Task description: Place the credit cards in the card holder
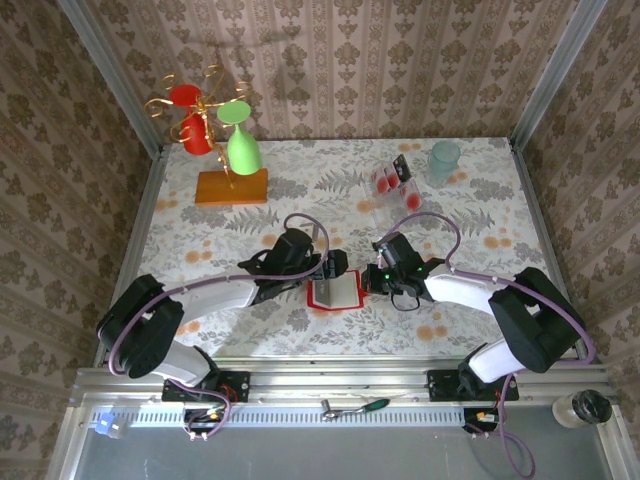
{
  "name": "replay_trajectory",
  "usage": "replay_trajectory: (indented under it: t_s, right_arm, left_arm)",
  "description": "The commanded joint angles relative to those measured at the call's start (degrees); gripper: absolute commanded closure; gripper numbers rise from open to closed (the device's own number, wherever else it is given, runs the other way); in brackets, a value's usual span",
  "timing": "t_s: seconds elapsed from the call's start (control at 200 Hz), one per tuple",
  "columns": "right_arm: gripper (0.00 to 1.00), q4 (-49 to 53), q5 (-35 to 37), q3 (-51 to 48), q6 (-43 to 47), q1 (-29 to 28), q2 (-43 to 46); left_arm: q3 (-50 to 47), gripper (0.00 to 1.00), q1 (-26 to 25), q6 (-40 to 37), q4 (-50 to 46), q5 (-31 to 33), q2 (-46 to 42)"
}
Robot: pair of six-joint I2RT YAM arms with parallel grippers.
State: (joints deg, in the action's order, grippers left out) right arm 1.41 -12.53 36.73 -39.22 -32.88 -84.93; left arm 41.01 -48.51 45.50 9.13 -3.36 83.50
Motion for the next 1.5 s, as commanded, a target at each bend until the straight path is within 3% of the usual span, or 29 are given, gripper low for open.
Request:
replay_trajectory:
  t_s: [0.0,0.3,0.555,0.64,1.145,1.495]
  right_arm:
    - [1.0,0.3,-1.5,-0.6,-0.5,0.8,0.5]
    - [1.0,0.9,-2.2,-1.4,-1.6,3.8,3.7]
    - [0.64,4.4,-2.2,-0.9,-1.4,7.0,7.3]
    - [0.59,7.1,-1.4,-0.9,-1.3,8.6,10.0]
    - [0.57,15.4,0.9,-5.6,-2.2,14.6,21.6]
    - [0.59,13.4,-6.2,-5.2,-0.9,12.4,24.7]
  left_arm:
    - [1.7,0.0,-1.1,2.0,2.7,-2.2,0.2]
    - [3.6,0.0,-3.2,4.2,6.6,-3.6,3.3]
    - [6.4,0.0,-4.3,4.7,7.4,-4.8,7.1]
    - [7.2,0.0,-4.6,5.0,7.6,-4.7,8.6]
    - [9.5,0.0,-6.1,6.5,13.2,-3.9,20.7]
    - [11.6,0.0,-1.1,3.7,9.4,-9.0,17.1]
